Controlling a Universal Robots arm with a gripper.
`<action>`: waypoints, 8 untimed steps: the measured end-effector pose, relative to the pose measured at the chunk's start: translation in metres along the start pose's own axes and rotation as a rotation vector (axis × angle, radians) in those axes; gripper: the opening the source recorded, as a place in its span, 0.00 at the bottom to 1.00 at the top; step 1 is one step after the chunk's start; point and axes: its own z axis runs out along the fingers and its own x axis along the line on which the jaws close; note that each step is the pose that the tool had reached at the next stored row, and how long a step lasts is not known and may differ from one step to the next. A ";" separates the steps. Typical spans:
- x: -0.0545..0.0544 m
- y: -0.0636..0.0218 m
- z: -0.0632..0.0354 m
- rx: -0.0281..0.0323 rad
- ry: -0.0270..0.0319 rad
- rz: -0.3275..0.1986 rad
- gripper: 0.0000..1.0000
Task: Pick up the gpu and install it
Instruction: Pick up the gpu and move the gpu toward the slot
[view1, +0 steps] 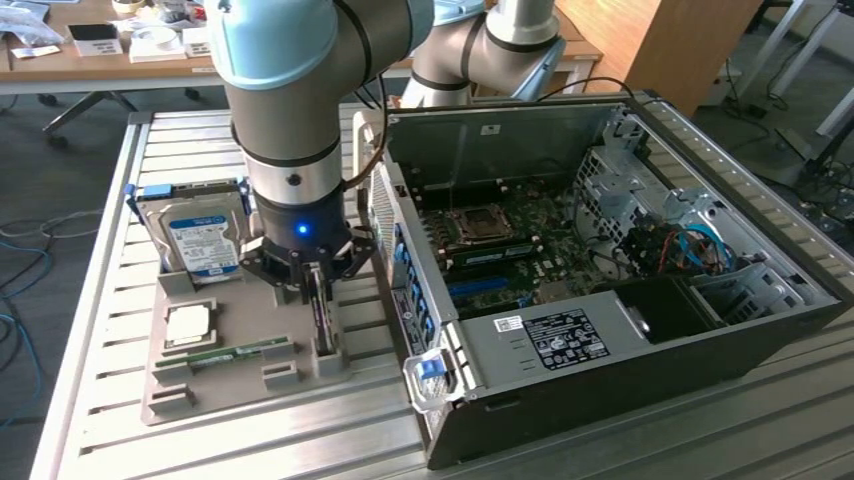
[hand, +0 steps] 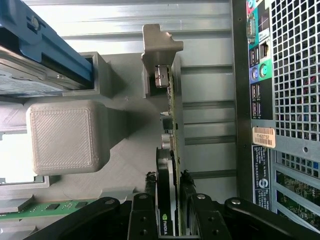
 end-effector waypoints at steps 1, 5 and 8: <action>0.000 0.0000 -0.0001 0.0002 0.0001 0.000 0.33; 0.000 -0.0001 -0.0003 0.0004 0.0004 0.000 0.33; 0.000 -0.0001 -0.0002 0.0004 0.0003 0.000 0.33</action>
